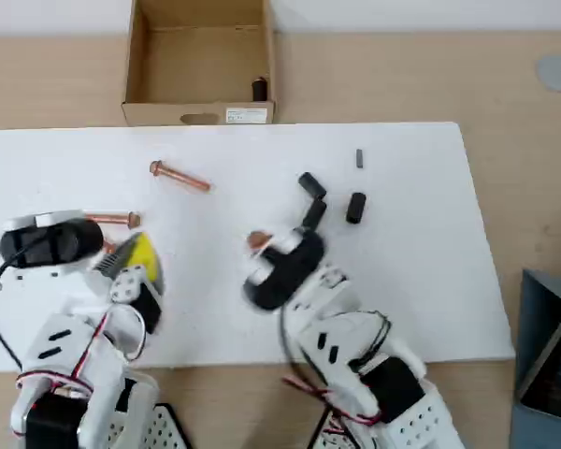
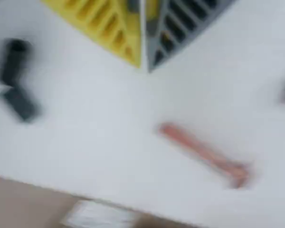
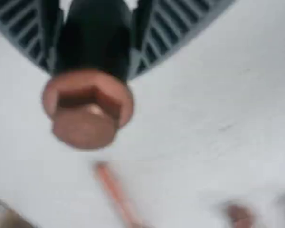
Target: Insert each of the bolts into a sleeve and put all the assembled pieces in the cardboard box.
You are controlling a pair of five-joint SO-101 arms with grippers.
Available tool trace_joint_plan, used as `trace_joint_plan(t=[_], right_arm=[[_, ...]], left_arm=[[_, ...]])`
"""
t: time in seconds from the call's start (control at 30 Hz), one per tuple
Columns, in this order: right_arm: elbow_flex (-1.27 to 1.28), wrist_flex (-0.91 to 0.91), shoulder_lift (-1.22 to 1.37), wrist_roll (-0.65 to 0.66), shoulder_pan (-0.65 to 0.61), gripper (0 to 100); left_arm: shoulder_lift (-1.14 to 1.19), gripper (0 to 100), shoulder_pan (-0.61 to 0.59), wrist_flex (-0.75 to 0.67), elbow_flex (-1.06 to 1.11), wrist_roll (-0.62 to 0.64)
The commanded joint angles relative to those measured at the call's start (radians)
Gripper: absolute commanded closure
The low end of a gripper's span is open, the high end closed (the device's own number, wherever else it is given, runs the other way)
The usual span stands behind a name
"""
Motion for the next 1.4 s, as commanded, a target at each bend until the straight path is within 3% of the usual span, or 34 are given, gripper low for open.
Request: trace_joint_plan(t=[0.0,0.27,0.57,0.8,1.37], right_arm=[[-0.108,0.063,-0.094,-0.049,0.094,98.9],[-0.275,0.181,0.015,-0.077,0.153,98.9],[-0.733,0.167,0.661,-0.226,0.209,98.9],[-1.072,0.060,1.095,-0.216,0.211,98.9],[-1.741,-0.138,1.908,0.210,0.206,98.9]], left_arm=[[-0.002,100,-0.120,-0.002,0.061,-0.061],[-0.004,100,-0.259,-0.025,0.328,-0.167],[-0.004,100,-0.371,-0.255,0.520,-0.210],[-0.004,100,-0.367,-0.267,0.531,-0.210],[-0.004,100,-0.367,-0.264,0.531,-0.204]])
